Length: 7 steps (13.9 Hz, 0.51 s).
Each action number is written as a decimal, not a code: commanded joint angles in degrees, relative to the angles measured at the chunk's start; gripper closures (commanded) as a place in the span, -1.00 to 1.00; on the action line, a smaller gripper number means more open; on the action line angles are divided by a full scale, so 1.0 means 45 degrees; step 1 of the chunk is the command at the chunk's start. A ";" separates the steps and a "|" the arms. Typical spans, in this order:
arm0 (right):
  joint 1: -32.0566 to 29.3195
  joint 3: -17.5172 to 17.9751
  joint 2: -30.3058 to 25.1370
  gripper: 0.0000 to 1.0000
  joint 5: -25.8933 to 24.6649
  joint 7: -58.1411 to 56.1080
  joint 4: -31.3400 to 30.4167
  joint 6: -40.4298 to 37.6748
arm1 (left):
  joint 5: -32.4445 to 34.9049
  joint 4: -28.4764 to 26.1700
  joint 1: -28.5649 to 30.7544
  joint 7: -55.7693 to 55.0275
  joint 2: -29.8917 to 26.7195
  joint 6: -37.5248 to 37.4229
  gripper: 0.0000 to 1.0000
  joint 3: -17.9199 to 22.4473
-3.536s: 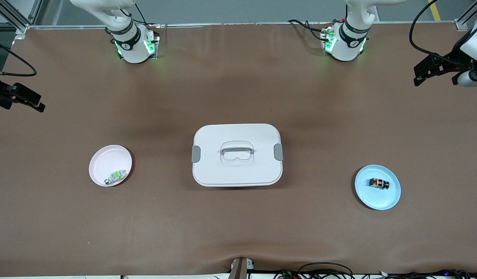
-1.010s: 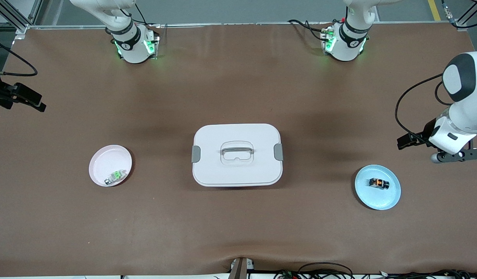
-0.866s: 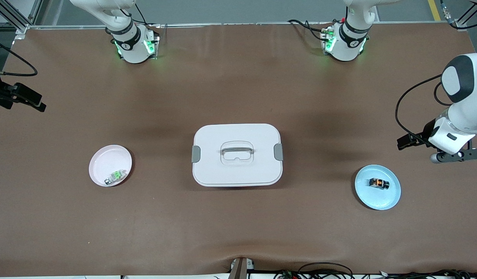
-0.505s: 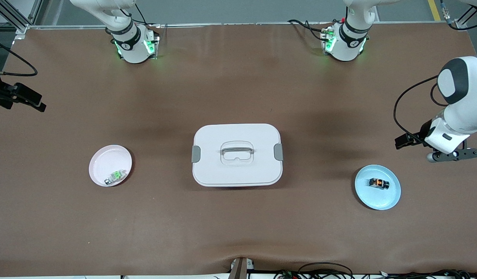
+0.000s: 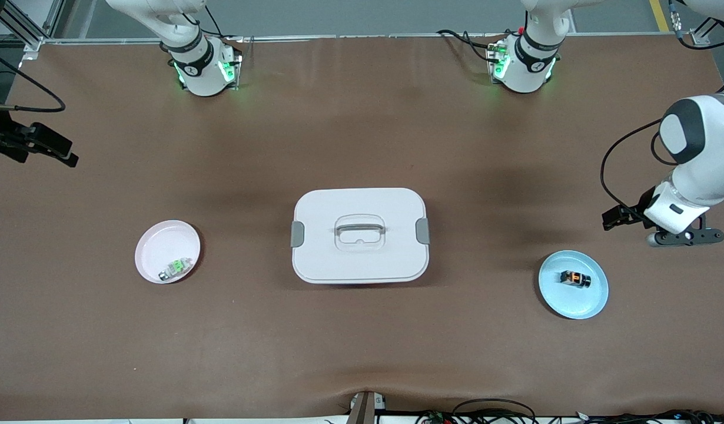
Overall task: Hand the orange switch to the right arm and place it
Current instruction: 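Lower the open left gripper over the orange switch on the plate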
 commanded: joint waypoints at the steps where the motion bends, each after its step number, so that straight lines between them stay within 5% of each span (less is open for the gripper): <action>1: 0.0002 -0.0020 -0.0271 -1.00 0.0189 0.0266 -0.0002 -0.0259 | 0.0013 -0.0224 0.0004 0.0247 0.0552 0.0988 -1.00 -0.0019; 7: -0.0017 -0.0078 -0.0290 -1.00 0.0189 0.0169 0.0018 -0.0298 | -0.0006 0.0010 -0.0015 0.0541 0.2152 0.2901 -1.00 -0.0097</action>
